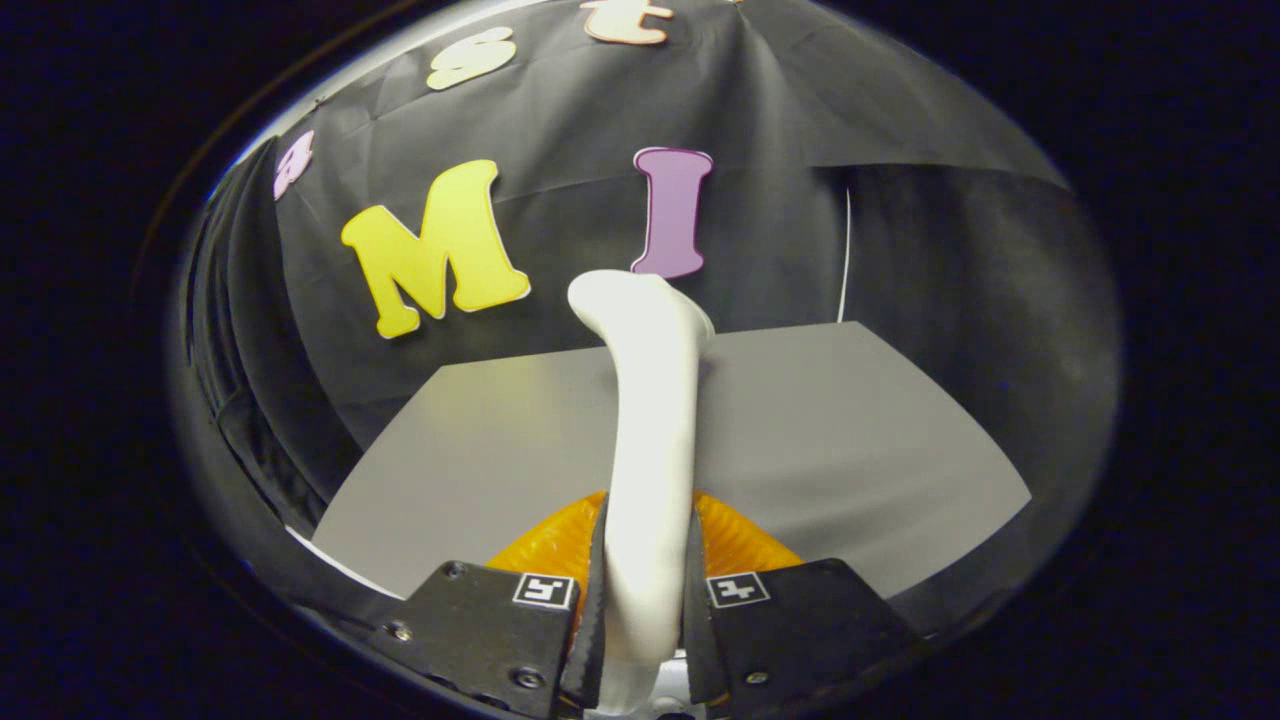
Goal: Iron the clothes twice with a garment steamer, once on the left side and once on the right side.
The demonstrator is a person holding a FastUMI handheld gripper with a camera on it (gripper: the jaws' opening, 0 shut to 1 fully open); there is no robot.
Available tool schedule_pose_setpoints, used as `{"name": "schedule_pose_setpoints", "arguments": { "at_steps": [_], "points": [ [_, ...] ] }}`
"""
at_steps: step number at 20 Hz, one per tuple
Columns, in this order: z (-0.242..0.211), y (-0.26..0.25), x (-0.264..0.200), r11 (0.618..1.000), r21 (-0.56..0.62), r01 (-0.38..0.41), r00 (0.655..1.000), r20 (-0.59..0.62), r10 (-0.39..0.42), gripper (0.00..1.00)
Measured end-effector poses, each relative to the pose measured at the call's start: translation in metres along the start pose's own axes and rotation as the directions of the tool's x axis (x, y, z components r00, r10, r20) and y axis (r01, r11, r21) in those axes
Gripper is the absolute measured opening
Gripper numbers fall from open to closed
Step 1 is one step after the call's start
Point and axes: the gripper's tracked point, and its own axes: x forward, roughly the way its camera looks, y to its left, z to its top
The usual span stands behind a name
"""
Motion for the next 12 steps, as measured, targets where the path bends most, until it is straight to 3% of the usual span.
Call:
{"name": "schedule_pose_setpoints", "arguments": {
  "at_steps": [6,12],
  "points": [
    [0.032,0.058,-0.08,0.999,-0.036,-0.001,0.985,0.171,0.007,0.34],
    [0.077,0.144,-0.173,0.997,-0.038,-0.064,0.928,0.364,0.074,0.34]
  ]
}}
